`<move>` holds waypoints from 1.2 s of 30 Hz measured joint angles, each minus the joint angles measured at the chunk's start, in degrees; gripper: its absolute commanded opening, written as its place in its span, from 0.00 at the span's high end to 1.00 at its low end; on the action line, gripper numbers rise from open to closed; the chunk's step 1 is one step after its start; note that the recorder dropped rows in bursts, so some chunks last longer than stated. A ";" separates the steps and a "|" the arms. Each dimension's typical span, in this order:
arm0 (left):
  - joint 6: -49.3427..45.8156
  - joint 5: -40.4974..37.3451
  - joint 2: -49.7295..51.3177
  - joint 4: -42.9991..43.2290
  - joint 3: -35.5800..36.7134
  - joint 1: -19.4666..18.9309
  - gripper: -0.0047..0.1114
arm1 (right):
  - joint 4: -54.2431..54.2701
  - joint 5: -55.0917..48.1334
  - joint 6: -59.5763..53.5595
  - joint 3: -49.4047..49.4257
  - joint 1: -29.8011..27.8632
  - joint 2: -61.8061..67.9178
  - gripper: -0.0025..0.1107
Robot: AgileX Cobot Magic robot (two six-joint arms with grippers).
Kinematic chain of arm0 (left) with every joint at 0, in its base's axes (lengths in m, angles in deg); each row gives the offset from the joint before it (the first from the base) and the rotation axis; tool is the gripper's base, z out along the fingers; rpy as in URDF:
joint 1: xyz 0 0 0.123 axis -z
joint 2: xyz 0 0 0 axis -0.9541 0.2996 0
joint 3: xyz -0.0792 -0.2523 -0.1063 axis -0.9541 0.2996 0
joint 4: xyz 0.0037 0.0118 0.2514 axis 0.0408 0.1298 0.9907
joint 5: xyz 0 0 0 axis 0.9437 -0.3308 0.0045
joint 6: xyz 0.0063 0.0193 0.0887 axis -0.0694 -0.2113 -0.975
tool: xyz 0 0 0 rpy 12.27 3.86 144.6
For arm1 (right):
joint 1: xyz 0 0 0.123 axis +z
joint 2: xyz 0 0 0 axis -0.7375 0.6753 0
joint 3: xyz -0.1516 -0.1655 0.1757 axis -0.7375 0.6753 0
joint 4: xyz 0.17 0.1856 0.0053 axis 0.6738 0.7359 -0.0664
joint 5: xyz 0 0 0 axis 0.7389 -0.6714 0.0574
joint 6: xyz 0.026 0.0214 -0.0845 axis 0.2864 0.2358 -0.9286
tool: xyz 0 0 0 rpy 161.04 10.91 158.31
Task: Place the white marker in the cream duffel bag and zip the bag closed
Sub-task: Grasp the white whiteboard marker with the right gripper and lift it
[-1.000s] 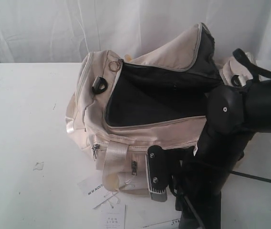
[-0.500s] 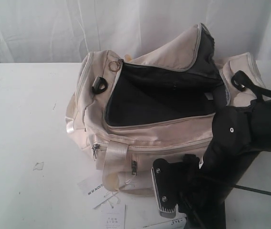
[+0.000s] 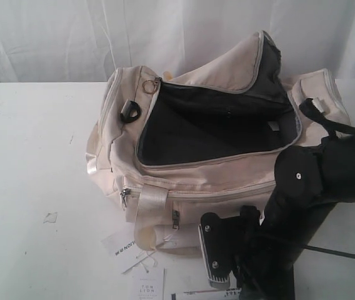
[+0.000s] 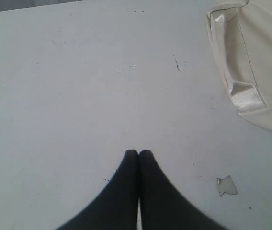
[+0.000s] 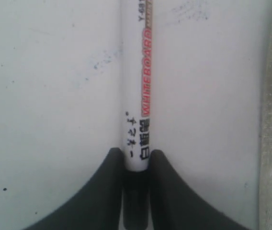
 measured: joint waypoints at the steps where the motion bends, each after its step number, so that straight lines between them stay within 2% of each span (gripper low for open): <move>1: 0.00 0.00 0.00 0.00 0.00 0.00 0.96 | 0.00 0.08 0.00 0.00 0.00 0.00 0.98; 14: 0.00 0.00 0.00 0.00 0.00 0.00 0.96 | 0.00 0.93 1.01 0.00 0.12 -1.69 0.98; 22: 0.00 0.00 0.00 0.00 0.00 0.00 0.96 | 1.23 -4.01 2.70 0.00 0.48 -10.56 0.98; 29: 0.00 0.00 0.00 0.00 0.00 0.00 0.96 | 6.50 -10.25 9.49 0.08 0.48 -19.69 0.98; 34: 0.00 0.00 0.00 0.00 0.00 0.00 0.96 | 7.63 -8.79 14.36 -0.38 0.48 -26.07 0.98; 36: 0.00 0.00 0.00 0.00 0.00 0.00 0.96 | 7.63 -4.66 16.81 -1.61 0.48 -28.45 0.98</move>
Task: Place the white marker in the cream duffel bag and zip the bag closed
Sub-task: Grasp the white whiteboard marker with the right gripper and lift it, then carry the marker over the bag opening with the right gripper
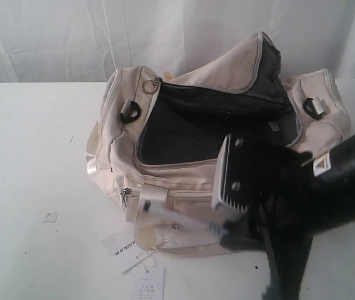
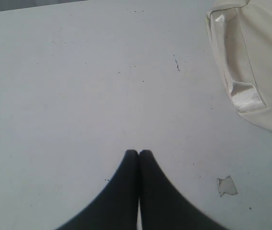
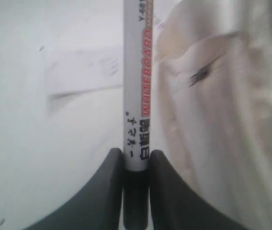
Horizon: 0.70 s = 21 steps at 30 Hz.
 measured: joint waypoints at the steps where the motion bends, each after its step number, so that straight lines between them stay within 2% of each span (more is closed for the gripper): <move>1: 0.00 0.00 0.00 0.00 0.00 0.00 0.96 | 0.00 3.21 1.12 -0.73 0.00 -1.06 0.98; 7: 0.00 0.00 0.00 0.00 0.00 0.00 0.96 | -0.13 35.39 5.30 -3.40 -0.22 -2.79 0.98; 11: 0.00 0.00 0.00 0.00 0.00 0.00 0.96 | -0.03 52.23 5.82 -3.74 -2.29 1.83 0.98; 15: 0.00 0.00 0.00 0.00 0.00 0.00 0.96 | -0.03 59.29 6.04 -5.18 -4.86 10.76 0.98; 21: 0.00 0.00 0.00 0.00 0.00 0.00 0.96 | 0.08 60.77 13.63 -10.35 -5.98 23.94 0.98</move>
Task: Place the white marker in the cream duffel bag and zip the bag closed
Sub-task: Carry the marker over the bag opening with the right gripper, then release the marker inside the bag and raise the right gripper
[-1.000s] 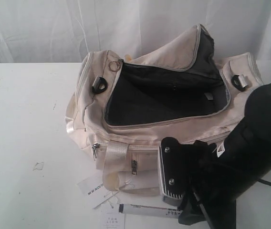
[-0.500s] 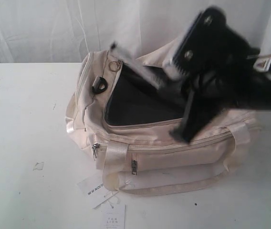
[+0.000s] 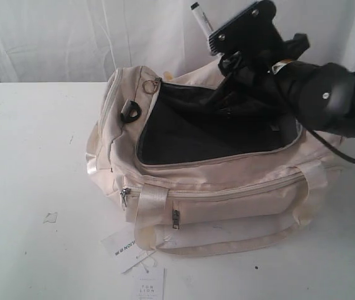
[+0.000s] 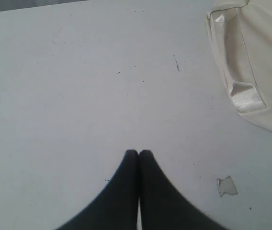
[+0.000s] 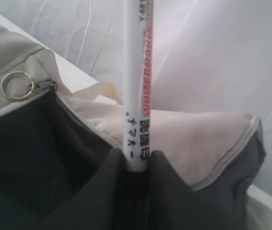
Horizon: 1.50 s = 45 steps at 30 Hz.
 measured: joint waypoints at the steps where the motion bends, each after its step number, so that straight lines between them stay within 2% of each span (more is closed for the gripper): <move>1: 0.00 0.00 0.00 0.00 0.00 0.00 0.96 | 0.00 -0.29 1.68 -0.70 0.00 1.47 0.98; 8: 0.00 0.25 0.00 0.00 0.00 0.00 0.96 | 0.00 -7.04 8.68 -2.33 0.00 4.34 0.98; 15: 0.00 1.13 0.00 0.00 0.00 0.00 0.96 | 0.00 -9.24 8.80 -3.26 0.00 8.03 0.98; 22: 0.00 1.58 0.00 0.00 0.00 0.00 0.96 | -0.09 -10.82 8.66 -4.82 3.15 12.51 0.97; 25: 0.00 1.58 0.00 0.00 0.00 0.00 0.96 | -0.12 -10.56 8.68 -4.92 3.27 12.93 0.90; 29: 0.00 1.67 0.00 0.00 0.00 0.00 0.96 | -0.12 -10.34 8.68 -4.92 3.27 12.93 0.75; 33: 0.00 1.67 0.00 0.00 0.00 0.00 0.96 | -0.12 -10.34 8.68 -4.92 3.27 12.93 0.68; 40: 0.00 1.67 0.00 0.00 0.00 0.00 0.96 | -0.12 -10.34 8.68 -4.92 3.27 12.75 0.69; 42: 0.00 1.67 0.00 0.00 0.00 0.00 0.96 | -0.12 -10.10 8.68 -4.92 3.27 11.87 0.74; 45: -0.04 1.67 0.00 0.00 0.00 0.00 0.96 | 1.65 -9.02 8.68 -4.92 2.98 8.99 0.88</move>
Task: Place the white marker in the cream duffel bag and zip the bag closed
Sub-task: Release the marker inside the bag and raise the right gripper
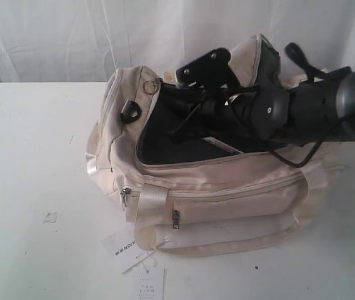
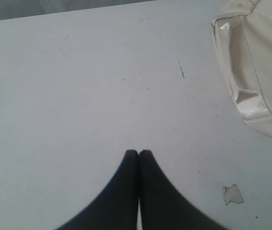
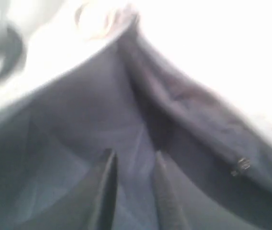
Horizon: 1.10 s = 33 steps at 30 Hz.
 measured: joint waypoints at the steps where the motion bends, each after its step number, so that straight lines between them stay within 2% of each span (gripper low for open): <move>1: -0.10 0.00 0.00 0.00 0.00 0.00 0.96 | 1.51 0.38 0.00 0.00 -0.41 -1.38 0.95; 6: -1.02 0.00 0.00 0.00 0.00 0.00 0.96 | 12.14 3.01 0.00 -0.10 -7.97 -7.88 0.98; 11: -2.10 0.00 0.00 0.00 0.00 0.00 0.96 | 18.37 4.62 -0.15 -0.24 -19.83 -12.26 0.98; 12: -2.10 -0.30 0.00 0.00 0.00 0.00 0.96 | 18.88 2.28 -0.61 -1.03 -25.26 -13.05 0.98; 13: -2.10 -0.72 0.00 0.00 0.00 0.00 0.96 | 18.99 -0.12 -0.61 -1.93 -28.11 -13.16 0.98; 14: -2.10 -2.17 0.00 0.00 0.00 0.00 0.96 | 19.14 -6.07 -0.61 -4.61 -33.24 -12.60 0.98; 15: -2.21 -2.88 0.00 0.00 0.00 0.00 0.96 | 19.42 -10.19 -0.61 -6.75 -36.05 -11.72 0.98; 16: -2.70 -4.81 0.00 0.00 0.00 0.00 0.96 | 19.65 -20.19 -0.61 -12.29 -40.70 -9.22 0.98; 18: -4.20 -8.33 0.00 0.00 0.00 0.00 0.96 | 19.85 -34.31 -0.61 -21.43 -46.39 -3.58 0.98; 20: -4.86 -12.27 0.00 0.00 0.00 0.00 0.96 | 19.85 -44.30 0.47 -30.22 -48.75 3.11 0.98; 24: -5.18 -21.50 0.00 0.00 0.00 0.00 0.96 | 20.14 -59.06 1.09 -46.30 -49.57 14.82 0.98; 27: -5.23 -25.01 0.00 -0.11 0.00 0.09 0.96 | 22.86 -64.67 0.44 -53.98 -48.49 22.61 0.96; 30: -5.23 -25.71 0.00 -0.11 0.00 0.09 0.96 | 29.04 -65.89 -3.42 -56.11 -47.16 26.22 0.82; 31: -5.23 -25.71 0.00 -0.11 0.00 0.09 0.96 | 30.92 -66.01 -5.17 -56.52 -46.73 26.95 0.68; 32: -5.32 -25.71 0.00 -0.11 0.00 0.09 0.96 | 34.66 -65.55 -9.10 -57.49 -45.33 28.16 0.63; 33: -5.32 -25.71 0.00 -0.11 0.00 0.09 0.96 | 35.78 -64.70 -10.46 -57.80 -44.66 28.66 0.53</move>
